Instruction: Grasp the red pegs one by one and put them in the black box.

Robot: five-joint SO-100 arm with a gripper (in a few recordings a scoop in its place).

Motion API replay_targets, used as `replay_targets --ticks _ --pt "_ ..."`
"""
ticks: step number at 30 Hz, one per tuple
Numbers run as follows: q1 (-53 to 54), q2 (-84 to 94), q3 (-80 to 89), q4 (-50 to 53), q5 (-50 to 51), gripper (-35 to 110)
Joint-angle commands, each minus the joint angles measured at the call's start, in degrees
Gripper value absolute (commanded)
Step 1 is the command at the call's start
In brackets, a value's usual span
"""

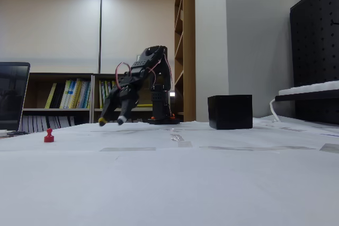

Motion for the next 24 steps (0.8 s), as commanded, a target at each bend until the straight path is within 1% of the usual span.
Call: replay_targets --ticks 1,12,24 --pt "1.2 8.6 8.3 -5.9 0.0 25" --pt "-0.4 20.0 22.8 -5.9 -0.6 24" --pt "1.3 27.5 33.6 -5.9 -0.3 24"
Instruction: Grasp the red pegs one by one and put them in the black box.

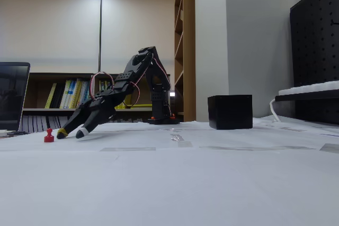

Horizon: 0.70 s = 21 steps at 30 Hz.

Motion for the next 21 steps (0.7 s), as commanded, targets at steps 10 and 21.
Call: replay_targets --ticks 10,21 --pt "1.9 5.4 7.5 -1.0 0.7 22" --pt "2.7 7.6 9.9 -1.5 8.1 22"
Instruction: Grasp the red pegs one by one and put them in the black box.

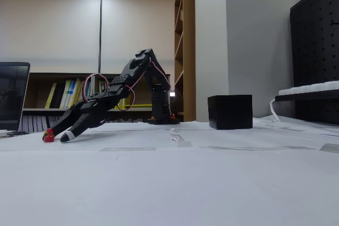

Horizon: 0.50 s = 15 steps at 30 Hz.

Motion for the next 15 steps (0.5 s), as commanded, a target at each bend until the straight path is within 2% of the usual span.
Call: replay_targets --ticks 1,15 --pt "1.2 1.3 1.8 -0.6 2.0 22" --pt "1.7 2.4 1.8 -2.7 -0.1 20"
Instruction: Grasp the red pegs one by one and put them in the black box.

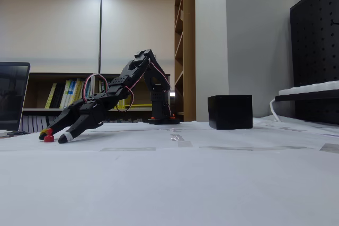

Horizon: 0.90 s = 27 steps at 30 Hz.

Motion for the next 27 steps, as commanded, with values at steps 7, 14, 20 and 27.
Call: replay_targets --ticks 7,14,20,27 --pt "1.2 1.9 0.6 -2.0 -1.7 20" --pt "1.2 1.9 0.5 -2.5 -2.5 15" --pt "1.2 1.5 -0.2 -3.1 -2.5 7" --pt "1.2 0.4 -1.0 -1.2 -2.5 0"
